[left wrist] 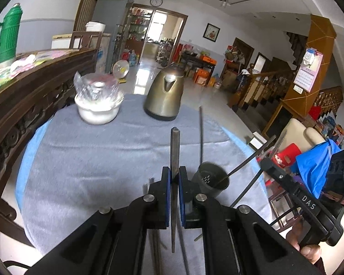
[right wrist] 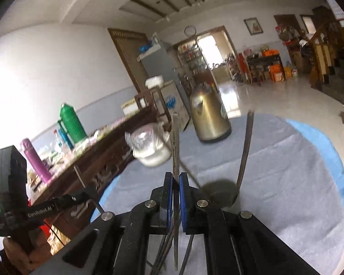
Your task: Organize utensils
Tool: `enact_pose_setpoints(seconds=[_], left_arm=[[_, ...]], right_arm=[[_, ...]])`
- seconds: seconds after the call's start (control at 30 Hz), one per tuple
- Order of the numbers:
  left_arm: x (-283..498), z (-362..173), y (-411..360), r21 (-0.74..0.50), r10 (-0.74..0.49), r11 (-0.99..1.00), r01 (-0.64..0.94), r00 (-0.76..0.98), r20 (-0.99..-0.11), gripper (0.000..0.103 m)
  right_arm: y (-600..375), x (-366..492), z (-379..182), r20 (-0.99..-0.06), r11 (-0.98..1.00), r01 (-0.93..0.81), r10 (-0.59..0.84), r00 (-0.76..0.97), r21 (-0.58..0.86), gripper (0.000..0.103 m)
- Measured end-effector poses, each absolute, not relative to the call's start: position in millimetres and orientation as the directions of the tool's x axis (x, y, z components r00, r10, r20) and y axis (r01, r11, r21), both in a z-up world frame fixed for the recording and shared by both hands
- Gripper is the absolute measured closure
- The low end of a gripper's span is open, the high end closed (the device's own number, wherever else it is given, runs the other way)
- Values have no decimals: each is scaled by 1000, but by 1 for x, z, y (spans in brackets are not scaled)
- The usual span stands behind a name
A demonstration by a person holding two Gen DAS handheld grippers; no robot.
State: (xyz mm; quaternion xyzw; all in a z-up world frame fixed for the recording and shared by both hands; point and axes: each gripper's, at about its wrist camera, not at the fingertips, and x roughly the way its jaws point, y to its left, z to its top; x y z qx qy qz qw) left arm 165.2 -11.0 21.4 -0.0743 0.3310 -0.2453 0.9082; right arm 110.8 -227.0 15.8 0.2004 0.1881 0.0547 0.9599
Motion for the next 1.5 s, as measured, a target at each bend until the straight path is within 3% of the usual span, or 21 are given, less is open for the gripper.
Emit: enact_pose_setpoints(seconds=[0.4,0.63,1.0,1.3,1.37,1.5], left_arm=[[173,96,-46,-253,-553,833,492,740,-383,96],[183,109,-67,-265,-597,800,539,758,-261,96],[196,75,-58,-282,-555,831,479,750,-359,96],[214,36,20,-390,-457,875,289,761,-462,94],[227,18,35,-421,-452,874,242,724,-521,85],[250,-16,51,-443,-419,884,149,672,-611,72]], right_arm=[[-238,99,68,-94,944,91,-64,993,317,97],[-234,122,65,-99,956,146,-125,987,254,97],[-246,141,26,-255,955,148,-81,964,257,97],[-243,135,18,-345,953,105,0,938,285,94],[-245,129,18,-352,943,89,32,936,322,87],[-244,118,18,-332,928,84,45,942,364,42]])
